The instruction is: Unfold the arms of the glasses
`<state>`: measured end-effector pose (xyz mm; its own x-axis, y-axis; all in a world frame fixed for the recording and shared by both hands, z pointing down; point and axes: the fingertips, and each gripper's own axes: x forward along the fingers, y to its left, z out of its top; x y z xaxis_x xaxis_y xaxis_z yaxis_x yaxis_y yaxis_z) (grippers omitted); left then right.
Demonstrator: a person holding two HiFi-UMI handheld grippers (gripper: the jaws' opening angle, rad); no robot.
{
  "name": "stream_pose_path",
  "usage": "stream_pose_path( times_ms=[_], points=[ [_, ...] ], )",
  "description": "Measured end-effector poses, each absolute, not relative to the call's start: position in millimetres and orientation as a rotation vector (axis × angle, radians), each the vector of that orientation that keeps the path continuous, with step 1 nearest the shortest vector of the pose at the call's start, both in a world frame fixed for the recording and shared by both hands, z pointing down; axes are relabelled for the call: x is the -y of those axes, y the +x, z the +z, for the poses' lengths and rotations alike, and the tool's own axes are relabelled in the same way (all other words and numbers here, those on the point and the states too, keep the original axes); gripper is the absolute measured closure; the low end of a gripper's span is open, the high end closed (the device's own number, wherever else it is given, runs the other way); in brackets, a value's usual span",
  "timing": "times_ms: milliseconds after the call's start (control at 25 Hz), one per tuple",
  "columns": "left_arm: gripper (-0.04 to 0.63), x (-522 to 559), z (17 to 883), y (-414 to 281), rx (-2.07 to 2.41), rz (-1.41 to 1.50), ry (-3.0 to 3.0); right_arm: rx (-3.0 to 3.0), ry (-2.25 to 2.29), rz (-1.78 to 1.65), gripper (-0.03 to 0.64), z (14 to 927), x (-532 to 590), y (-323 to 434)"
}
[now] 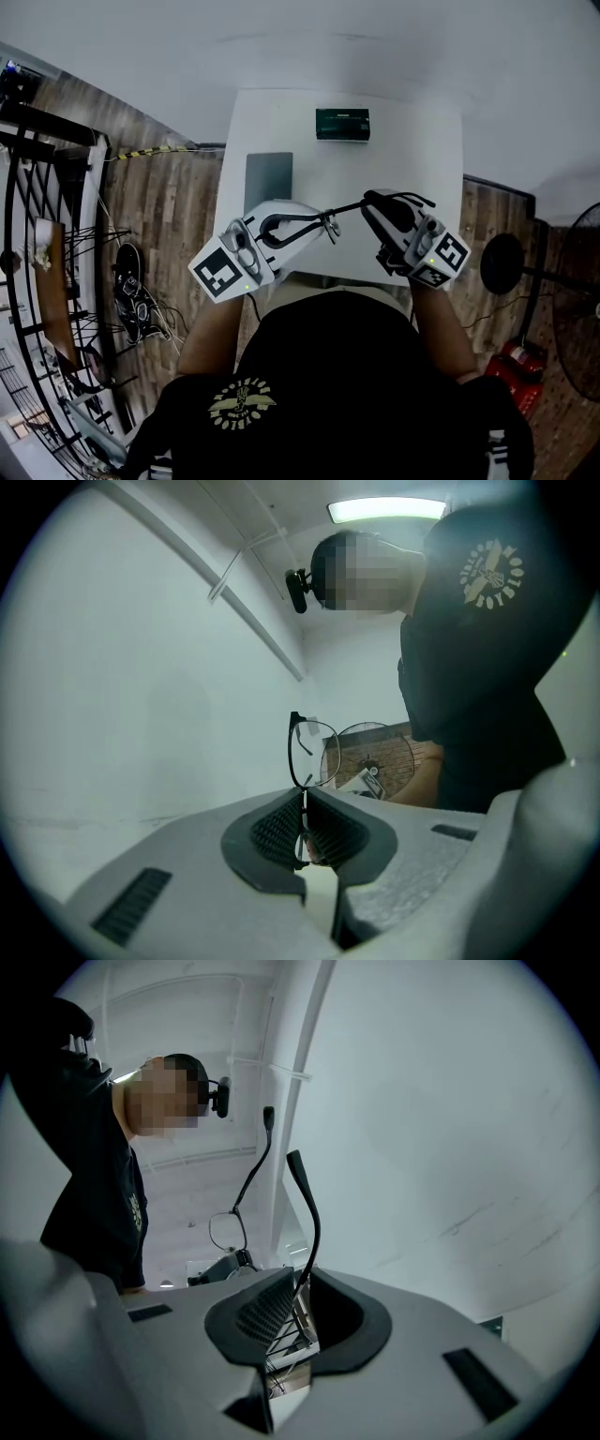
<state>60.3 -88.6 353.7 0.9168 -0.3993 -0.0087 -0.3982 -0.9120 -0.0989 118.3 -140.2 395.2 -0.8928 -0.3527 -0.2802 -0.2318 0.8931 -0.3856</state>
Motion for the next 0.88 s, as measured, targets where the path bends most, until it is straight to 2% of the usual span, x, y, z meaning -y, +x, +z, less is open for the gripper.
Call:
stream_pose_path(
  times_ms=[160,280,480,880],
  points=[
    [0.578,94,343,27,-0.574,0.009,-2.984,-2.700,-0.459,-0.498,0.551,390,143,90],
    [0.578,97,345,31,-0.528,0.011,-2.983,-2.688,-0.495,-0.489,0.548,394,144,96],
    [0.578,114,340,-39,-0.480,0.061,-3.000,-2.654,-0.541,-0.468,0.570,382,155,33],
    [0.571,112,334,-41,-0.411,0.129,-2.994,-2.619,-0.613,-0.413,0.598,364,143,30]
  ],
)
